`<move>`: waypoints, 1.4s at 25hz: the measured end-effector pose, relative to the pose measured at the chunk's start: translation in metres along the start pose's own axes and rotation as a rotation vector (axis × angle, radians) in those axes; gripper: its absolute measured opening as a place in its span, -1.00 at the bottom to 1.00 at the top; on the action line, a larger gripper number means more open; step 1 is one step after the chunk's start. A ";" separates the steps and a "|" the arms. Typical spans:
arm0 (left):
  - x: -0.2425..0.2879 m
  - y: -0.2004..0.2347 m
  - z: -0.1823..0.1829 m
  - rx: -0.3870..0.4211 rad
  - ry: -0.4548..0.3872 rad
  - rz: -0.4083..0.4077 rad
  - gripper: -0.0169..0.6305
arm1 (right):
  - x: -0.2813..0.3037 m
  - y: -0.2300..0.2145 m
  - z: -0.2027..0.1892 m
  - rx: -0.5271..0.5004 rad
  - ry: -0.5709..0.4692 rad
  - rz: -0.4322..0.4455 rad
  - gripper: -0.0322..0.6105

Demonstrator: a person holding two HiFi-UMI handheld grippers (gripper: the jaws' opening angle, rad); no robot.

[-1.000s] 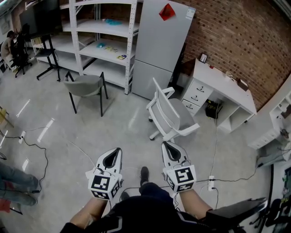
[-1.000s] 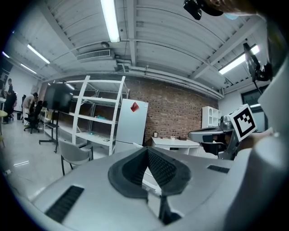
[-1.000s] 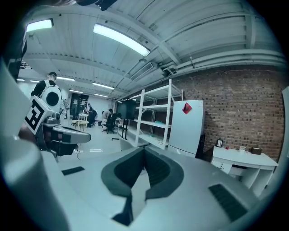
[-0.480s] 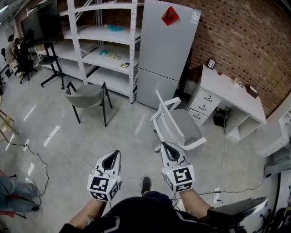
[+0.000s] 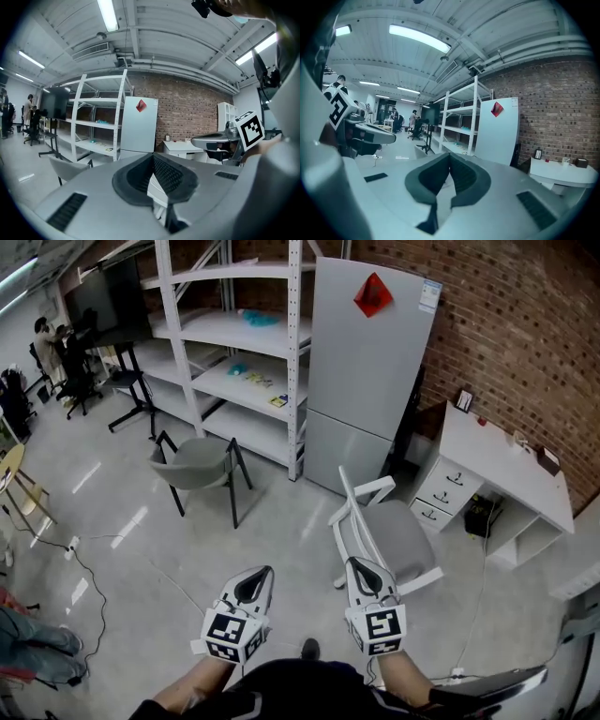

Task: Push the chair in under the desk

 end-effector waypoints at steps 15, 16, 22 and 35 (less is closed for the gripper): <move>0.115 0.007 0.013 0.060 0.007 -0.012 -0.92 | 0.053 -0.078 -0.018 0.025 0.011 0.011 -0.87; 0.121 0.009 0.014 0.067 0.005 -0.019 -0.92 | 0.056 -0.082 -0.020 0.030 0.015 0.005 -0.87; 0.175 0.020 0.017 0.090 0.020 -0.108 -0.92 | 0.078 -0.102 -0.027 0.033 0.047 -0.034 -0.87; 0.302 0.041 -0.002 0.165 0.056 -0.502 -0.92 | 0.136 -0.135 -0.050 0.036 0.125 -0.238 -0.79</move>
Point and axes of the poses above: the fingertips, and each gripper's own axes: x forward along the fingers, y to its left, z out of its top, the point moved 3 cm from there along -x, backward along the fingers, and after that the axes turned 10 degrees about -y, right-handed, at the moved point
